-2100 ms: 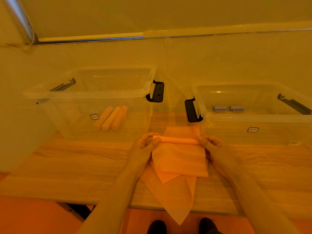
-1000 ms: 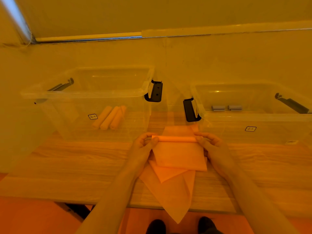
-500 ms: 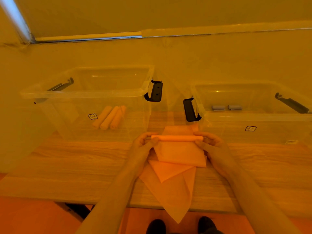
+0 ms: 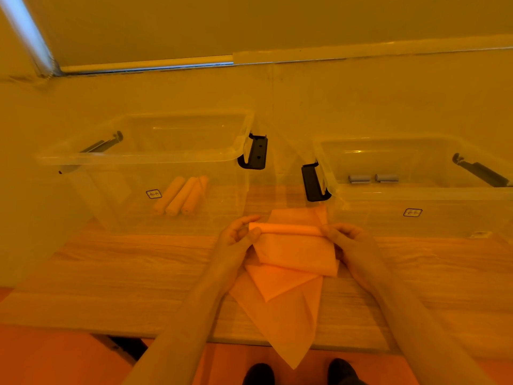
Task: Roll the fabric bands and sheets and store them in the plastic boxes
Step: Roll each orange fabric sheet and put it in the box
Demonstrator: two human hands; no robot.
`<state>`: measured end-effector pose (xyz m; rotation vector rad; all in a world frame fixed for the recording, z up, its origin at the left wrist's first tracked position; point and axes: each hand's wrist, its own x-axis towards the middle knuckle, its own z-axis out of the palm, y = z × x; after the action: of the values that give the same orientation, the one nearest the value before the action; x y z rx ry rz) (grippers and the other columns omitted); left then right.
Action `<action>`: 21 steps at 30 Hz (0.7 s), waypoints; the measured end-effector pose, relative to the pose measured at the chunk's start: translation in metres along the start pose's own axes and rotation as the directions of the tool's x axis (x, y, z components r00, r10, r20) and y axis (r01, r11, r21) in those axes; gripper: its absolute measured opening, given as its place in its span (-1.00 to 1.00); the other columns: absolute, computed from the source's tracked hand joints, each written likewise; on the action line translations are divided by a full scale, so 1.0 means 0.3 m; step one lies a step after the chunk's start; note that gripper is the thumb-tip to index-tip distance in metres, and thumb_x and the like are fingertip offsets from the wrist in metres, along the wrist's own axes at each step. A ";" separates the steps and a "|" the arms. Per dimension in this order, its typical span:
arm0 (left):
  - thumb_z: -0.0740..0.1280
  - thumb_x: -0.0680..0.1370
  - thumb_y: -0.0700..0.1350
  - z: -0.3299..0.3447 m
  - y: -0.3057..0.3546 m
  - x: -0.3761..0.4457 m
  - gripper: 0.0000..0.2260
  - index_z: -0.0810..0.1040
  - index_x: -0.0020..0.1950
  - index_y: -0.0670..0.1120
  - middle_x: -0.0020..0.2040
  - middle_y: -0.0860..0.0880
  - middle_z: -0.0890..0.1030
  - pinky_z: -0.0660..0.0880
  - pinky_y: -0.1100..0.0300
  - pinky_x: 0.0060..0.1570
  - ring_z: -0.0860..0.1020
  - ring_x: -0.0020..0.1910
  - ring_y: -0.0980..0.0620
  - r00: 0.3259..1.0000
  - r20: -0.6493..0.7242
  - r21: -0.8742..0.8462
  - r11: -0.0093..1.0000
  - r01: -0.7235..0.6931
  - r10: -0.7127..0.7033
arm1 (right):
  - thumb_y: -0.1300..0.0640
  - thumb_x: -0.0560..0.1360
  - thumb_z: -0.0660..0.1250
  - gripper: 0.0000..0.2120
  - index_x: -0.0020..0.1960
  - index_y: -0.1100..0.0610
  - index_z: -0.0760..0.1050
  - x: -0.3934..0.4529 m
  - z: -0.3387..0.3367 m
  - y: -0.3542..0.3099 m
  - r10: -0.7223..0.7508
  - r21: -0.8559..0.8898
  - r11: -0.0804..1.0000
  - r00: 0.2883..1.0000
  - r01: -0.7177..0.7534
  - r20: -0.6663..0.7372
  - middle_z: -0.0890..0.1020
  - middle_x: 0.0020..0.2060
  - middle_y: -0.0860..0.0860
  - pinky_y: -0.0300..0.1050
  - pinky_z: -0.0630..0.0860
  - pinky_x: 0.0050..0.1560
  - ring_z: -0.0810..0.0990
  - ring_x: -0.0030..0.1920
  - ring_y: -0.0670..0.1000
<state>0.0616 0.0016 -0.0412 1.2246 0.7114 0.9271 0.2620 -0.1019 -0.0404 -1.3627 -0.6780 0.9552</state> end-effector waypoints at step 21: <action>0.28 0.57 -0.08 0.082 0.305 -0.040 -0.88 0.51 0.10 0.01 0.07 -0.07 0.58 0.55 0.20 -0.10 0.59 0.00 -0.01 0.990 0.038 0.196 0.970 -0.143 0.138 | 0.14 0.53 0.32 -0.90 0.04 0.01 0.54 -0.124 0.030 -0.341 -0.257 -0.030 0.966 0.966 0.258 0.019 0.62 0.00 0.02 -0.11 0.58 -0.13 0.63 -0.02 0.02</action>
<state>0.0587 -0.0133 0.0533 1.4754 0.7175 0.9730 0.2536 -0.1248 0.0660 -1.2602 -0.8626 0.7493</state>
